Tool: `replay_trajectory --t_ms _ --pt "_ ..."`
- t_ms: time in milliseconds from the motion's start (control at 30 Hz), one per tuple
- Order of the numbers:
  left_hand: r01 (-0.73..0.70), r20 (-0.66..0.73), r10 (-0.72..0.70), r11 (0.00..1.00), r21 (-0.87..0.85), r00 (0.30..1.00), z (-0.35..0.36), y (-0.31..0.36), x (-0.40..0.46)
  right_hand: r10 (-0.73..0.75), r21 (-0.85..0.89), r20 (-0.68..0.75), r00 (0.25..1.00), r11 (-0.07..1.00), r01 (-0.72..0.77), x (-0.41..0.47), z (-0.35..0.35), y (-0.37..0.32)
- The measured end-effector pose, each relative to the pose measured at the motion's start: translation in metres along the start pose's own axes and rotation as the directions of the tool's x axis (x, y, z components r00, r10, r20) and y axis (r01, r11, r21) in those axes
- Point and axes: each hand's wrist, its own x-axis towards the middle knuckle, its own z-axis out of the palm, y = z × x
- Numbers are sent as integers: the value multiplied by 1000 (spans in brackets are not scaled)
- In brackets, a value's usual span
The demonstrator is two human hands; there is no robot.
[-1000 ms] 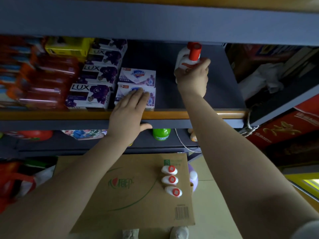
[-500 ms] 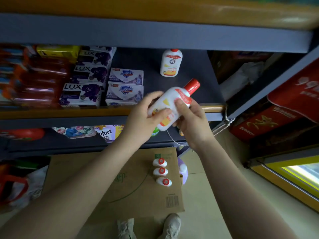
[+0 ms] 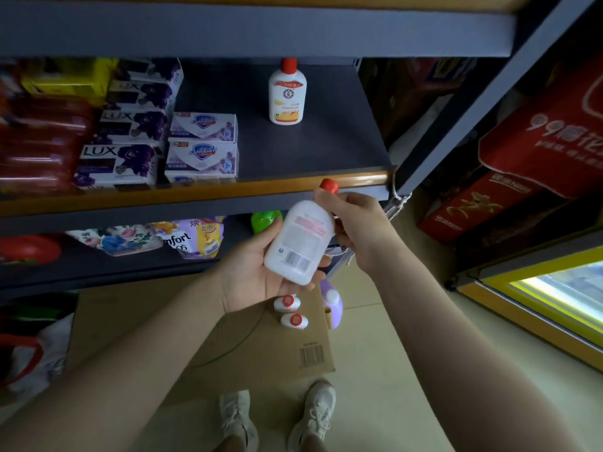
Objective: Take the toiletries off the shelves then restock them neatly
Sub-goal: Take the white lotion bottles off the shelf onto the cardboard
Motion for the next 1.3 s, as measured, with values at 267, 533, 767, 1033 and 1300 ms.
replay_trajectory --t_ms 267,533,767,1033,1300 --pt "174 -42 -172 983 54 984 0 -7 -2 352 279 168 921 879 -387 11 8 46" --pt "116 -320 121 767 631 940 -9 -31 -2 310 439 285 907 799 -410 11 13 66" --pt "115 -308 525 367 923 793 -65 -57 31 -58 -164 166 984 983 85 27 5 87" --pt "184 -355 524 350 918 774 -116 -88 66 -262 -550 29 965 802 235 78 17 159" --pt "-81 34 635 46 996 772 -141 -87 63 -72 -670 164 984 724 164 123 43 209"
